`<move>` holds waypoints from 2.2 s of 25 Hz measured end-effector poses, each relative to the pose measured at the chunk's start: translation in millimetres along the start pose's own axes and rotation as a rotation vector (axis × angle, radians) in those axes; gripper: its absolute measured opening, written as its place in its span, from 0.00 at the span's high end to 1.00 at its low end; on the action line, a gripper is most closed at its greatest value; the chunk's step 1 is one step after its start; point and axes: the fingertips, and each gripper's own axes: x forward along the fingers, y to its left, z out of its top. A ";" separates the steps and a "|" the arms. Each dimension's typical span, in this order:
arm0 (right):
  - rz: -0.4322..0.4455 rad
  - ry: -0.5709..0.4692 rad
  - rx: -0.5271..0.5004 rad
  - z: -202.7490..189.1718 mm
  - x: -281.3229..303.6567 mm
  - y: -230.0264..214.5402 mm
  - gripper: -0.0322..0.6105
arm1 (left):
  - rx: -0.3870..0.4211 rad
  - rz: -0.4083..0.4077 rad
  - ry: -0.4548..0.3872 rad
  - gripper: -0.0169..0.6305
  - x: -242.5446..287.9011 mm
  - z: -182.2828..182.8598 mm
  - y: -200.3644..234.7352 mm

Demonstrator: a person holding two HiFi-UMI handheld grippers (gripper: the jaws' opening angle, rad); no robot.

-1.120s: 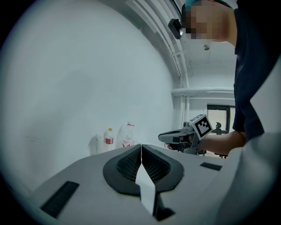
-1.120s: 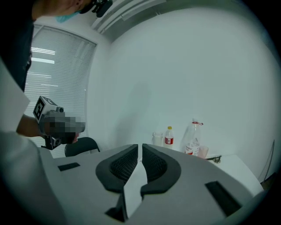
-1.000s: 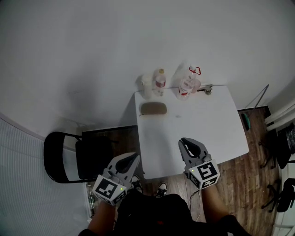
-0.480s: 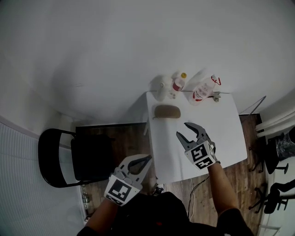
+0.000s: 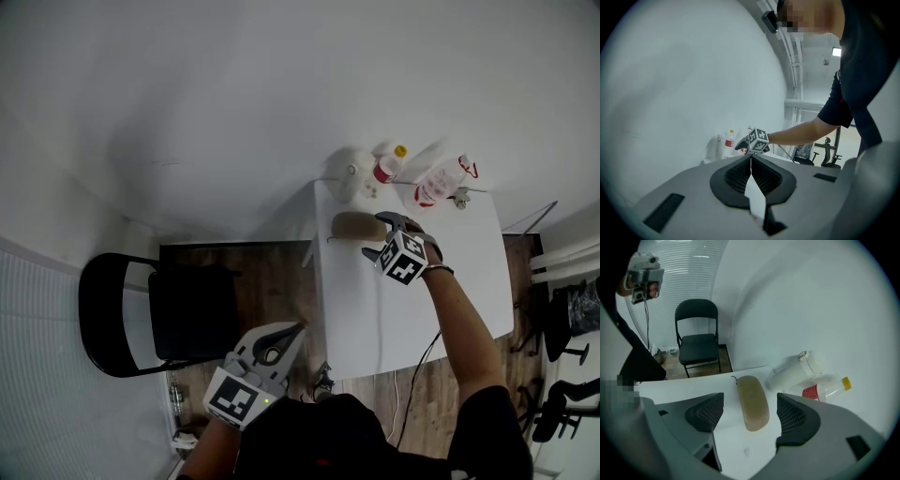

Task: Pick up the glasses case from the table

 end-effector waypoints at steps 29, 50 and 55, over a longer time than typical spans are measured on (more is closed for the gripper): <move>0.222 0.104 -0.031 -34.4 112.8 -13.8 0.34 | -0.113 0.177 0.056 0.94 -3.0 -44.8 31.3; -0.328 -0.720 0.768 -20.2 -273.6 51.2 0.35 | 0.168 -0.084 -0.039 0.94 61.0 64.0 -88.7; -0.479 -0.814 0.793 -33.9 -350.3 57.1 0.35 | 0.187 -0.108 -0.065 0.94 64.3 84.9 -104.8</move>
